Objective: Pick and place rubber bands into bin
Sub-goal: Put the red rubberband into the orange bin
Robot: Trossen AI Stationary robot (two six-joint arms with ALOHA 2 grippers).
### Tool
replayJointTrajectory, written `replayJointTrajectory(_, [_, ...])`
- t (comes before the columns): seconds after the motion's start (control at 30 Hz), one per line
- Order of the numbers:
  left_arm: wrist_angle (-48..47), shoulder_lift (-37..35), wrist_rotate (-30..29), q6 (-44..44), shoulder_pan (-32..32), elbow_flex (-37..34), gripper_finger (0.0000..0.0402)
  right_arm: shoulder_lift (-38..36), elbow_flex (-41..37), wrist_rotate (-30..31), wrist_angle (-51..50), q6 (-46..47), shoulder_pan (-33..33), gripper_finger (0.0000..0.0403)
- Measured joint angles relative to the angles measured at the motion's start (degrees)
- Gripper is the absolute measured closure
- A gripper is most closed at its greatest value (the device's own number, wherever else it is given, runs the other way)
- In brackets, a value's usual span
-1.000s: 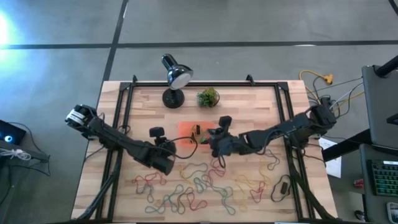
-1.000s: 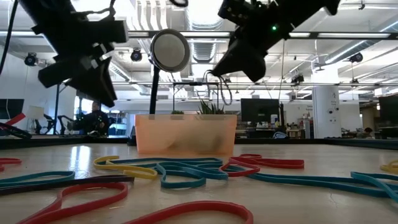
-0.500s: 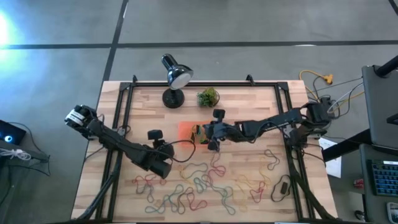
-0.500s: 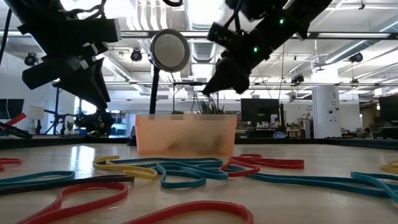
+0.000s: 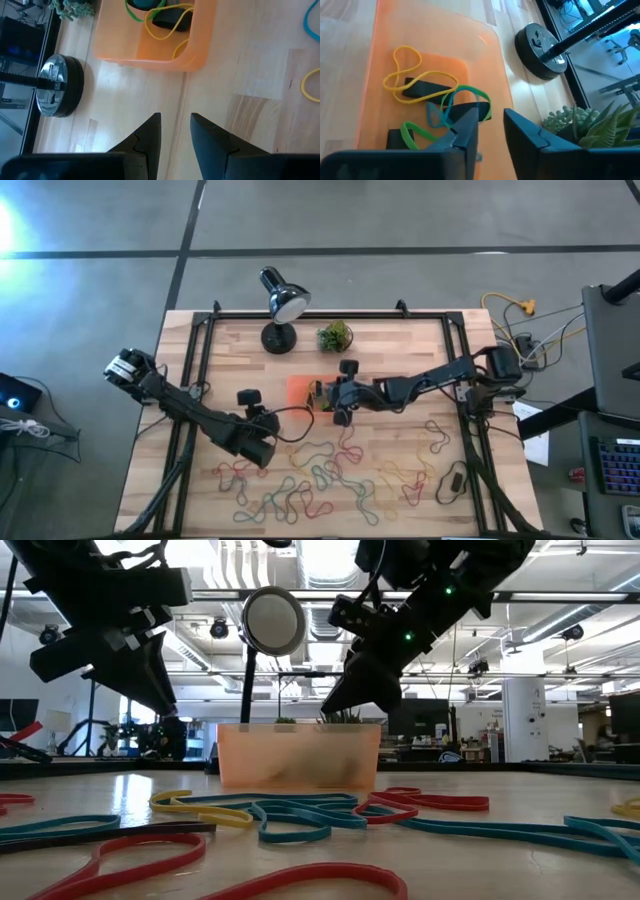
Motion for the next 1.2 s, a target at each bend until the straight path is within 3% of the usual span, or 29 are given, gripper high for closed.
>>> replayJointTrajectory(0.13, [1.0,0.0,4.3,0.0,0.0,0.0,0.0312,-0.2,0.0,0.0,-0.1,-0.6,0.3,0.0286])
replayJointTrajectory(0.4, [2.4,0.0,28.0,0.0,0.0,0.0,0.0312,-3.2,0.0,0.0,-0.6,-6.4,4.1,0.0264])
replayJointTrajectory(0.53, [4.9,0.0,35.3,-0.1,0.0,0.0,0.0312,-5.1,0.0,-0.2,-2.2,-7.0,6.0,0.0267])
replayJointTrajectory(0.8, [4.6,0.0,40.6,-3.5,0.0,-0.7,0.0312,-9.3,0.0,-8.2,-12.6,-1.0,9.6,0.0277])
replayJointTrajectory(1.2, [5.7,0.1,45.2,-15.1,0.0,-7.0,0.0312,-10.7,-1.6,-8.6,-17.2,4.5,12.8,0.0282])
